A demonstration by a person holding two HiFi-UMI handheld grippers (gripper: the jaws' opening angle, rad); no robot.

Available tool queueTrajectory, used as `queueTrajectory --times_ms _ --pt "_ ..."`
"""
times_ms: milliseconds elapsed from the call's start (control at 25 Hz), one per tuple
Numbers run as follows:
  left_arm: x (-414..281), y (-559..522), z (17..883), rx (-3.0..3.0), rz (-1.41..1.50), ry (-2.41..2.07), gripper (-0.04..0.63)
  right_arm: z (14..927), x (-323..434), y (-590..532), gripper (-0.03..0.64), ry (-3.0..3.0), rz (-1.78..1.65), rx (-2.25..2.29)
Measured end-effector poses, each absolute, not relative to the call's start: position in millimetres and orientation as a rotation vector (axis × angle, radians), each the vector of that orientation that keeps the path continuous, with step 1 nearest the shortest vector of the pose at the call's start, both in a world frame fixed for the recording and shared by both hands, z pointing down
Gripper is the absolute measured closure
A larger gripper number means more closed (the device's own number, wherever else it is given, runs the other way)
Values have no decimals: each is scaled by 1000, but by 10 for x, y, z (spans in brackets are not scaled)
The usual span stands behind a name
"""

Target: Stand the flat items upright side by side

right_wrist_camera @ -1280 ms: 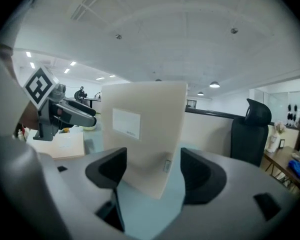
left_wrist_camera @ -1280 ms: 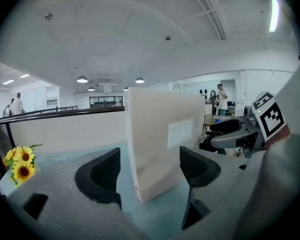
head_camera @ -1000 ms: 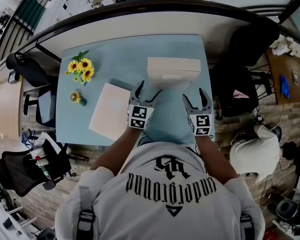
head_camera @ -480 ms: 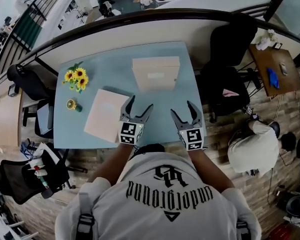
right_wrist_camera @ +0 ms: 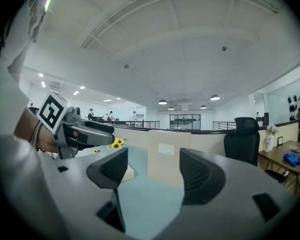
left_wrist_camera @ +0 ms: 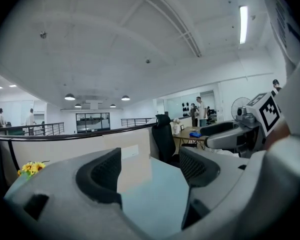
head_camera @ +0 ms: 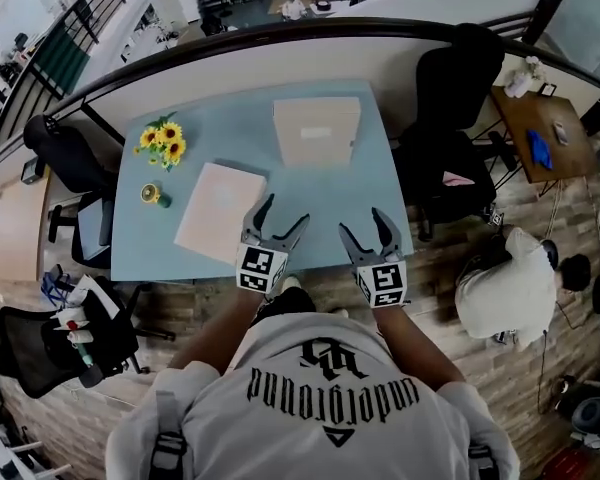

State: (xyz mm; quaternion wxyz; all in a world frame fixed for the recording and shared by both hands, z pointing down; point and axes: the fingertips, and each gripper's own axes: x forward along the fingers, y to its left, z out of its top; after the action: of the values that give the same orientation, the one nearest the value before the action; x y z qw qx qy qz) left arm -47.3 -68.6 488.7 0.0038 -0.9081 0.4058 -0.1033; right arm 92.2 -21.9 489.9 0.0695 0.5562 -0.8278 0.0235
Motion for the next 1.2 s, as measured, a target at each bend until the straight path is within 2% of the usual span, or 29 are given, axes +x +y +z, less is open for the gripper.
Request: queueTrajectory --times_ms 320,880,1200 --pt "-1062 -787 4795 -2848 -315 1241 224 4851 378 -223 291 -2481 75 1691" --pt "-3059 -1392 4988 -2915 -449 1178 221 4985 -1441 -863 287 -2444 227 1742" --pt "-3542 -1567 5273 -2994 -505 1159 216 5276 -1930 -1031 284 -2379 353 1727"
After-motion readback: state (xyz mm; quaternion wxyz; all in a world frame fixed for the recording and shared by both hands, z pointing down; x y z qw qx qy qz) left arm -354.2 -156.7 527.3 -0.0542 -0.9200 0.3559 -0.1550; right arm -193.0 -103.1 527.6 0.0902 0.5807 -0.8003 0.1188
